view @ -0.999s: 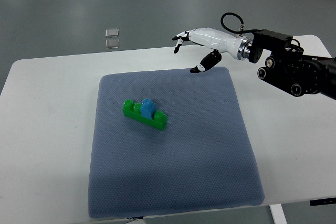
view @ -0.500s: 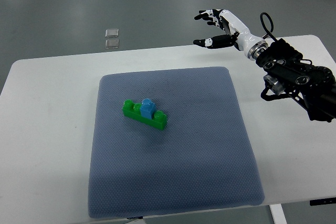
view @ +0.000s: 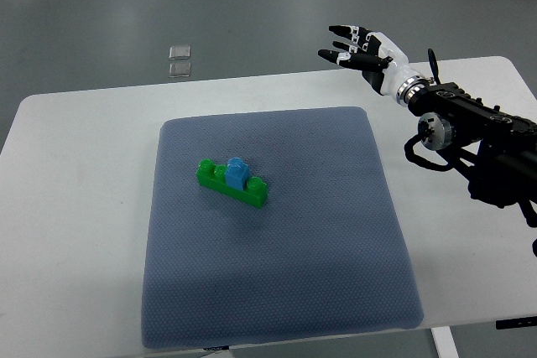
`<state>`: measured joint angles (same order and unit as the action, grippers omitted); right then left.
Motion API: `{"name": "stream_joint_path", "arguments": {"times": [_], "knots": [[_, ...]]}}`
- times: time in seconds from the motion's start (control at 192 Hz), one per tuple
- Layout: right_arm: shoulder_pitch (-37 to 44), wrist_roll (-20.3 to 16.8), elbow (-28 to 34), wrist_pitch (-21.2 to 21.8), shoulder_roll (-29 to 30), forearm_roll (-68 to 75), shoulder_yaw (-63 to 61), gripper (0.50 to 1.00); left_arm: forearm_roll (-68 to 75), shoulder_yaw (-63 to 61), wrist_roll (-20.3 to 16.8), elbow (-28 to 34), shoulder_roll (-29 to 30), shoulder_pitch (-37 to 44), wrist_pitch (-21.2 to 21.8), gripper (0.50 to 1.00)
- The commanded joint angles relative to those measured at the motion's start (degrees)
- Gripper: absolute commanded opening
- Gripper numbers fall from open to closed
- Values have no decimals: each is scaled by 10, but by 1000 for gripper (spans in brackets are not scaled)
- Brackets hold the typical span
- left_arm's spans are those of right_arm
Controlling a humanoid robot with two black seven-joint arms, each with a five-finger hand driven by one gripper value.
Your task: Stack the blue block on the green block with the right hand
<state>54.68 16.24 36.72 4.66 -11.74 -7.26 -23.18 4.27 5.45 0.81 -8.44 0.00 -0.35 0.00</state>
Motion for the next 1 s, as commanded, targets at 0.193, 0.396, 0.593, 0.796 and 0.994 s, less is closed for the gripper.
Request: {"name": "stream_joint_path", "arguments": {"times": [0.193, 0.396, 0.593, 0.796, 0.994], "knots": [[-29, 35, -20, 25, 21, -7, -5, 911, 0, 0, 0, 0, 0, 0, 0, 1000], [-33, 52, -38, 19, 23, 1, -19, 911, 0, 0, 0, 0, 0, 0, 0, 1000], [-56, 50, -43, 20, 25, 1, -93, 911, 0, 0, 0, 0, 0, 0, 0, 1000], [-65, 50, -42, 20, 52, 3, -133, 911, -1, 0, 0, 0, 0, 0, 0, 1000], [-71, 53, -42, 19, 55, 6, -158, 911, 0, 0, 0, 0, 0, 0, 0, 1000]]}}
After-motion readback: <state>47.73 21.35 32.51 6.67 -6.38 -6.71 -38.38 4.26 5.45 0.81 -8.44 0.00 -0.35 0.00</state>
